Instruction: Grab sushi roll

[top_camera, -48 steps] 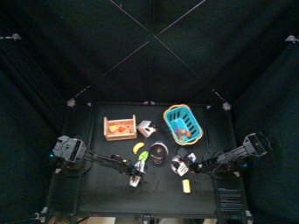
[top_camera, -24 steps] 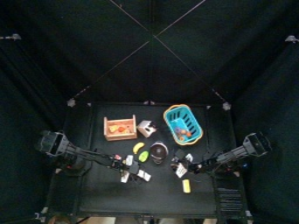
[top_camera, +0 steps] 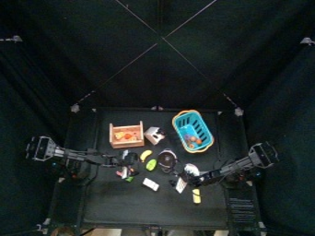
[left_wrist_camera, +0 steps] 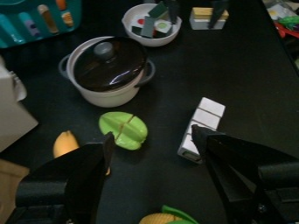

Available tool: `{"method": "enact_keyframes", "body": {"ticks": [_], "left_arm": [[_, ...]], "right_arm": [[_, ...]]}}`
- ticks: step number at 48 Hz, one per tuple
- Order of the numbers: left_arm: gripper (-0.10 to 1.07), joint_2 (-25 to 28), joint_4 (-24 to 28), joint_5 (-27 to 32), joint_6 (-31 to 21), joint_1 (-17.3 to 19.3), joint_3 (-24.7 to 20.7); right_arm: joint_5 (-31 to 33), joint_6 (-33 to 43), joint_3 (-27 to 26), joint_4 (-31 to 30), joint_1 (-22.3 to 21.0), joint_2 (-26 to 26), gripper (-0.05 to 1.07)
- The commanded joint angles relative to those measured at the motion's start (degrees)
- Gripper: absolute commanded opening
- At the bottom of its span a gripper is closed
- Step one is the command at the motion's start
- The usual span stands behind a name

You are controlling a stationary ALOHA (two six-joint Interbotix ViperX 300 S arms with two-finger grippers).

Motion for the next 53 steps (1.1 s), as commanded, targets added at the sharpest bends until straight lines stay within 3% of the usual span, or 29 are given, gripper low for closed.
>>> {"method": "enact_keyframes", "body": {"ticks": [1, 13, 22, 33, 43, 53], "left_arm": [[1.02, -3.2, -0.5, -0.8, 0.0, 1.3, 1.1], [1.02, -9.5, -4.2, -4.3, 0.1, 1.5, 7.1], [1.02, -10.7, -6.9, -5.1, 0.0, 1.0, 10.0], [1.02, -10.7, -9.9, -5.3, 0.0, -0.6, 10.7], [1.02, -10.7, -9.9, -5.3, 0.0, -1.8, 10.8], [1.02, -10.7, -10.1, -5.3, 0.0, -1.7, 11.4]], "right_arm": [[-0.2, -0.2, -3.9, -0.7, 0.0, 1.8, 0.87], [-0.4, -0.3, -9.6, -1.1, -0.4, 9.0, 0.88], [-1.1, -0.4, -14.2, -1.3, -0.5, 13.9, 0.88], [-1.1, -0.8, -18.2, -1.3, -0.7, 19.7, 0.91], [-0.2, -1.8, -19.8, -1.1, -1.0, 21.4, 1.04], [0.5, -1.8, -19.9, -0.7, -2.5, 23.1, 1.04]]}}
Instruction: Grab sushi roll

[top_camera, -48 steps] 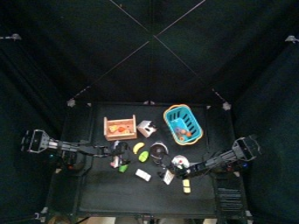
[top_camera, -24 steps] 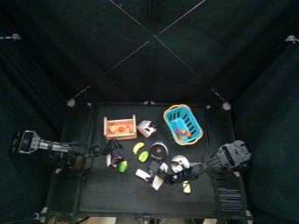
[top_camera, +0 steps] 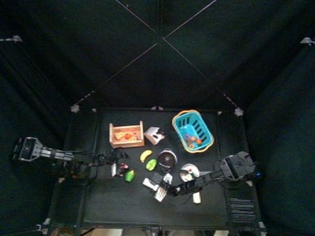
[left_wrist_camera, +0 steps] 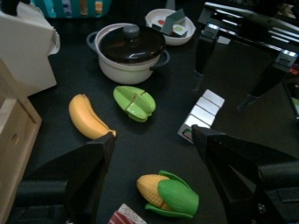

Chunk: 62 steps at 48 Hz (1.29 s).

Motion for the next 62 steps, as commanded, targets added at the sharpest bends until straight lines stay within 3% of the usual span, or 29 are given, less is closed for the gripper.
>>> {"method": "enact_keyframes", "body": {"ticks": [1, 27, 47, 62], "left_arm": [[1.02, 0.0, -0.2, -0.5, 0.1, -0.1, -0.4], [1.02, 0.0, -1.7, -0.5, 0.1, -0.1, 0.3], [1.02, 0.0, -1.7, -0.5, 0.1, -0.2, 0.5], [1.02, 0.0, -1.7, -0.5, 0.1, -0.1, 1.1]], "right_arm": [[0.1, 0.0, -1.4, 0.2, -1.1, -0.1, 1.04], [-1.1, -0.1, -4.9, 1.1, -2.0, 5.2, 1.01], [-0.9, 0.0, -4.7, 3.6, -2.6, 6.2, 0.70], [0.0, 0.0, -4.8, 5.5, -2.2, 1.4, 0.68]]}}
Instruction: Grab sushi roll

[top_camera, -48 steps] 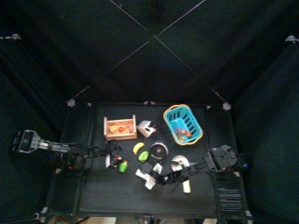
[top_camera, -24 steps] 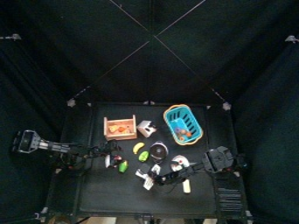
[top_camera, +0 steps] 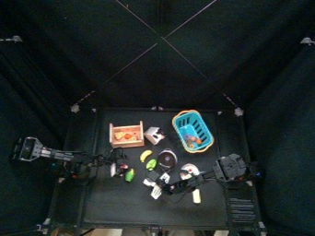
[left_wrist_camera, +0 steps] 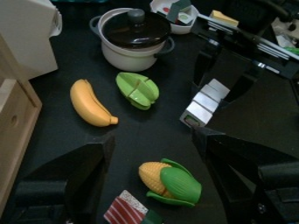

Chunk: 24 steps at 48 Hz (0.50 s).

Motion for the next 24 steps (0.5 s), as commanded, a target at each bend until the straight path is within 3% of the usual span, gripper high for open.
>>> {"method": "enact_keyframes", "body": {"ticks": [1, 24], "left_arm": [[1.02, -0.1, -0.1, -0.5, 0.1, -0.1, -0.7], [1.02, -0.2, -1.5, -0.4, 0.1, -0.1, -0.6]], "right_arm": [[0.9, 0.0, -0.9, 0.1, 0.0, -4.3, 0.68], [3.2, 0.4, -0.4, 1.8, 0.0, -4.8, 0.67]]}}
